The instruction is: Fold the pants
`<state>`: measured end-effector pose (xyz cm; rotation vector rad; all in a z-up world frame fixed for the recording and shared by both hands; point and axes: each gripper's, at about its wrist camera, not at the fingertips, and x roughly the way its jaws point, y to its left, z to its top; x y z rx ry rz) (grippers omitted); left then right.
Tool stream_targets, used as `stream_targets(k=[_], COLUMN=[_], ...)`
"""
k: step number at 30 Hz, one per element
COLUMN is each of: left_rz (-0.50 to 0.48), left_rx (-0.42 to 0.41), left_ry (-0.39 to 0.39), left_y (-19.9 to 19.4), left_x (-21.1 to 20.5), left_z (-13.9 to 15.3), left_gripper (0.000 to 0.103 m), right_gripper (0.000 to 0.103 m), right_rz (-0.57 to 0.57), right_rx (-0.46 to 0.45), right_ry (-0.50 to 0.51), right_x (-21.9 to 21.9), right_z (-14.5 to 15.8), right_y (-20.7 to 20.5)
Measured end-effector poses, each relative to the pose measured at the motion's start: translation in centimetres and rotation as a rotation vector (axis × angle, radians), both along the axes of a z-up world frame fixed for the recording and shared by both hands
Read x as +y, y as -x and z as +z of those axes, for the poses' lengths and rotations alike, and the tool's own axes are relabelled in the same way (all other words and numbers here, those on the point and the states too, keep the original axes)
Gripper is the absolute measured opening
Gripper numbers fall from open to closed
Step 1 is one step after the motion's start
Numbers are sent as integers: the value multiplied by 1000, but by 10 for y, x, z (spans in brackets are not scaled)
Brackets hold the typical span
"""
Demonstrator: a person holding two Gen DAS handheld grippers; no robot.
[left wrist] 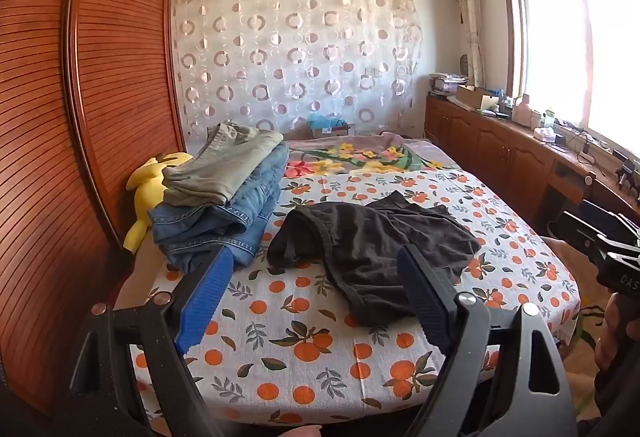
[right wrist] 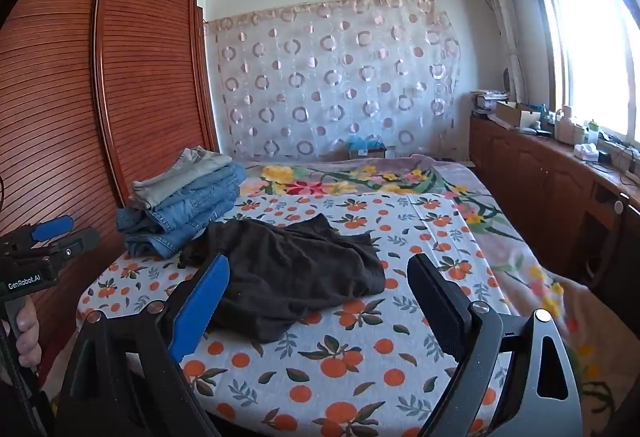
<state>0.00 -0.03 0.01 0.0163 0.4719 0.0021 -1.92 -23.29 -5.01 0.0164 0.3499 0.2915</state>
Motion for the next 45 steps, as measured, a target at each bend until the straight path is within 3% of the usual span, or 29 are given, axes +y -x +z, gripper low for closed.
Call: stream_targets(k=[45], left_rz=[1], left_rx=[0], left_ry=[5], left_y=[0], left_x=[0], left_z=[0], left_gripper=[85], right_gripper=[92], right_rz=[5], right_rx=[-2], right_ry=[-7], right_x=[-1], right_z=[0], right_y=[3])
